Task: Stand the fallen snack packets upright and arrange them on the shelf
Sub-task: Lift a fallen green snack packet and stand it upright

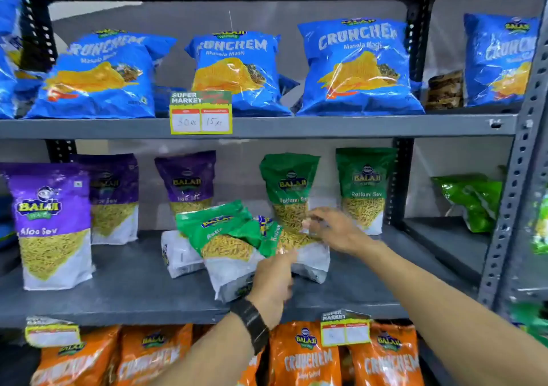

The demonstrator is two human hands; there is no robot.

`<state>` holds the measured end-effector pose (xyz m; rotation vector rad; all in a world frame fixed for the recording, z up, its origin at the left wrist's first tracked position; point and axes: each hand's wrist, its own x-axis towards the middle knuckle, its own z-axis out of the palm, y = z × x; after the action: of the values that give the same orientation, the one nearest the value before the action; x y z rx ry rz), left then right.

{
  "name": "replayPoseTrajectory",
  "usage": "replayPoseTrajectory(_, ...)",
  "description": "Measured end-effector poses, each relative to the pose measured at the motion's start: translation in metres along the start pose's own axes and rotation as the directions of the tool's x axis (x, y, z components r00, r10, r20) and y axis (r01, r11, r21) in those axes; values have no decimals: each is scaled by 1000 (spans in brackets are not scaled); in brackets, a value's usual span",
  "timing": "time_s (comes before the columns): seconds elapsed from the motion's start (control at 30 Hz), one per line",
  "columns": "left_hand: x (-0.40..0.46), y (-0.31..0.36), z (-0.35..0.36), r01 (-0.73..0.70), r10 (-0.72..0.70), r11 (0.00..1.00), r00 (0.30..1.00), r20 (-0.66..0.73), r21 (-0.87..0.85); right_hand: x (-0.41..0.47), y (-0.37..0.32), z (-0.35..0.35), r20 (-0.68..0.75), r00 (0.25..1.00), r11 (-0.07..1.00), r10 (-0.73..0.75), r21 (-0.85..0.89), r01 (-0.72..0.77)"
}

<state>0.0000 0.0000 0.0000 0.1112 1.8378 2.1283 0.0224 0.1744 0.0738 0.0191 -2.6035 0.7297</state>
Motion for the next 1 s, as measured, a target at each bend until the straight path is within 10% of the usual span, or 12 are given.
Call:
replayPoseTrajectory(0.33, 21, -5, 55, 169, -217, 935, 968, -124, -313, 47, 66, 22, 434, 808, 852, 397, 152, -500)
replayPoseTrajectory(1.0, -39, 19, -4, -230, 223, 972, 968, 114, 54, -86, 4, -21, 56, 940, 784, 337, 536, -313)
